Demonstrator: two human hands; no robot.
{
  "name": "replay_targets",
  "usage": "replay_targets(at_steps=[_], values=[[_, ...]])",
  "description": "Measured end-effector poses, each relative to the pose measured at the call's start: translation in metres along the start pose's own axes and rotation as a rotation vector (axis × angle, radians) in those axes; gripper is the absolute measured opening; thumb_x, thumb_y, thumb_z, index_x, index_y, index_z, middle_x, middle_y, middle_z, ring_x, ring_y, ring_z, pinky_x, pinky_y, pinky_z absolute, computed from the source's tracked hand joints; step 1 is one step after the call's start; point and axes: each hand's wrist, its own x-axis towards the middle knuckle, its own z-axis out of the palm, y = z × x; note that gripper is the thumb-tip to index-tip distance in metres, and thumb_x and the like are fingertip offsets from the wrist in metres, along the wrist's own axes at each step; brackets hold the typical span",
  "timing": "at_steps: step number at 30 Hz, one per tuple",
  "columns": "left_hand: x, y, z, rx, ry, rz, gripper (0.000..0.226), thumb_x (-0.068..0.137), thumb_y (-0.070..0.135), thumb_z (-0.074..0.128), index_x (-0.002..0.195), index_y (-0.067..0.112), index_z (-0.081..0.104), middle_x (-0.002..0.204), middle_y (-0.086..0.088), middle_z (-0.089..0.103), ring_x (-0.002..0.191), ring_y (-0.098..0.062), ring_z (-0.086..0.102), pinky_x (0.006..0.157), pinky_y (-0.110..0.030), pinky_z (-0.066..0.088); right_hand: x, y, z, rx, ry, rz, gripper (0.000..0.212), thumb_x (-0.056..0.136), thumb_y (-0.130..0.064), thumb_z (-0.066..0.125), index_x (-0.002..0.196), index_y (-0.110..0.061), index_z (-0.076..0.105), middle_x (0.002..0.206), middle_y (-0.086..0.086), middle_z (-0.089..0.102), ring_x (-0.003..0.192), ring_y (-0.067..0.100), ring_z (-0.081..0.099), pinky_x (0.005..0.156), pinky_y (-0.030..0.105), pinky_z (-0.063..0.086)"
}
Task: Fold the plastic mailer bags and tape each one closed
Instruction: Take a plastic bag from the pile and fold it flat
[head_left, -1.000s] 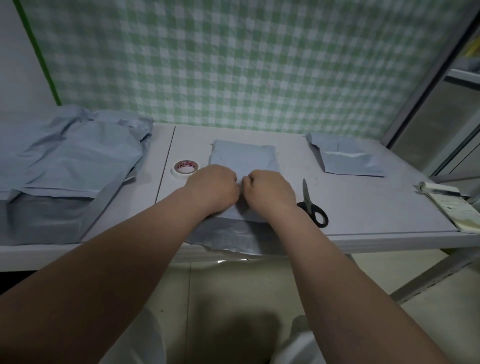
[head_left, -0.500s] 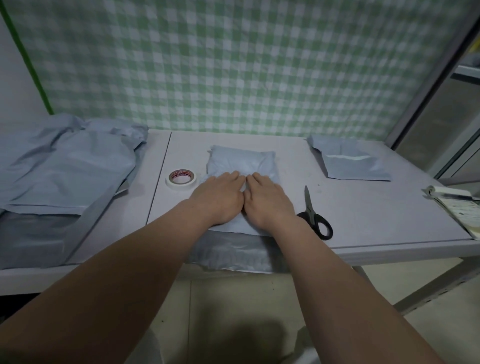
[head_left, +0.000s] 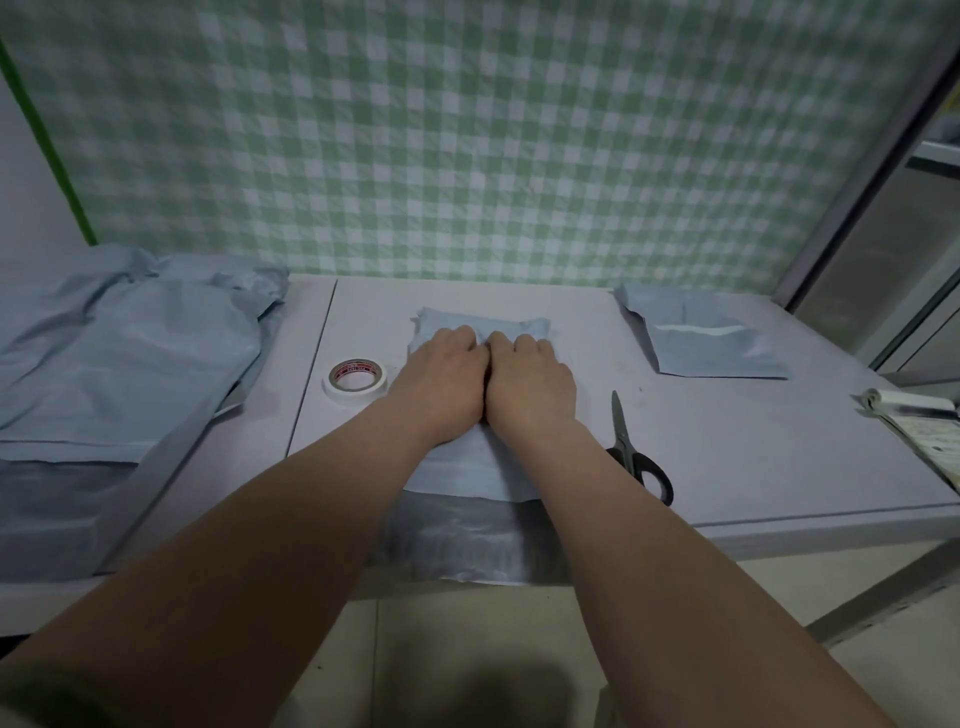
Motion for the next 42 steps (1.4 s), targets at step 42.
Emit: replay_targets(at_steps=[42], values=[[-0.041, -0.008, -0.005, 0.195, -0.340, -0.210, 0.062, 0.097, 0.053, 0.012, 0.151, 0.025, -0.001, 0.159, -0.010, -0.005, 0.146, -0.024, -0.003, 0.116, -0.049, 0.000, -0.034, 0.030, -0.001, 0.175, -0.285, -0.042, 0.044, 0.098, -0.039, 0.024, 0.124, -0.008, 0.039, 0.133, 0.011, 0.038, 0.125, 0.027, 0.032, 0.107, 0.043, 0.025]])
